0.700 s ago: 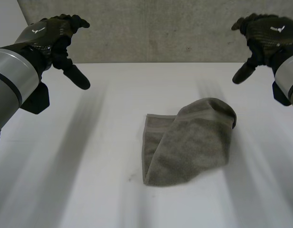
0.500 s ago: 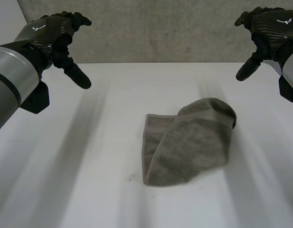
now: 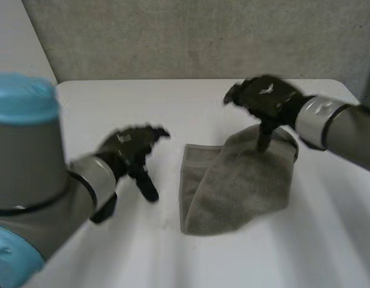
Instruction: Fold the towel.
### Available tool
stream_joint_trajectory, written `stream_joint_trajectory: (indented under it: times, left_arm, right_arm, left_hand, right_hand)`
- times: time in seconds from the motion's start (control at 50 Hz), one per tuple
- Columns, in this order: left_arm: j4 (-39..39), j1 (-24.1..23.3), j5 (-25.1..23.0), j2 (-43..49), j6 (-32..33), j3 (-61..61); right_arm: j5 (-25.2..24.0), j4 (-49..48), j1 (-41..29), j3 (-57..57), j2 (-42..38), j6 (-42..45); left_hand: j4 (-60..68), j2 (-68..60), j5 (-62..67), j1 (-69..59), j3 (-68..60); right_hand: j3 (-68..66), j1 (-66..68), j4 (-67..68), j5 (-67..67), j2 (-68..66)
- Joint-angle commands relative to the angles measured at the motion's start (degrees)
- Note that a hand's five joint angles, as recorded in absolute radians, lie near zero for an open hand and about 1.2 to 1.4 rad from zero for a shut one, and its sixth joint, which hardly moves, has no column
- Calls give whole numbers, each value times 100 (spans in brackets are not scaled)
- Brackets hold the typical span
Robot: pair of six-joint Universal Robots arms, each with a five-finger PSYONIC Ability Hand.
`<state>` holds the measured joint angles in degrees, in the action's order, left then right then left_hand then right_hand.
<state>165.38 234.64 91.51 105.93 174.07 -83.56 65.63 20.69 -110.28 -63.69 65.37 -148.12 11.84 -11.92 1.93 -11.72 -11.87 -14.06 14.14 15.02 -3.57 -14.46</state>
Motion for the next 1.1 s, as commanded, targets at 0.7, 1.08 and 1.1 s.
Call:
stream_joint_trajectory:
  times: [0.7,1.08,1.1]
  left_arm:
    - [1093,-823,42,2414,-1481,884]
    - [1856,-798,383,3005,-754,2693]
    - [1858,-797,385,3004,-751,2696]
  right_arm:
    - [285,14,165,-1538,791,29]
    - [2,-1827,736,-1851,1576,-58]
    - [133,-2424,693,-1622,1514,-94]
  left_hand:
    - [208,-199,199,-220,-205]
    - [6816,-6808,6807,-6828,-6813]
    - [6816,-6808,6807,-6828,-6813]
  right_hand:
    - [-6594,6586,6498,-6643,-6554]
    - [-6594,6586,6498,-6643,-6554]
    - [-6594,6586,6498,-6643,-6554]
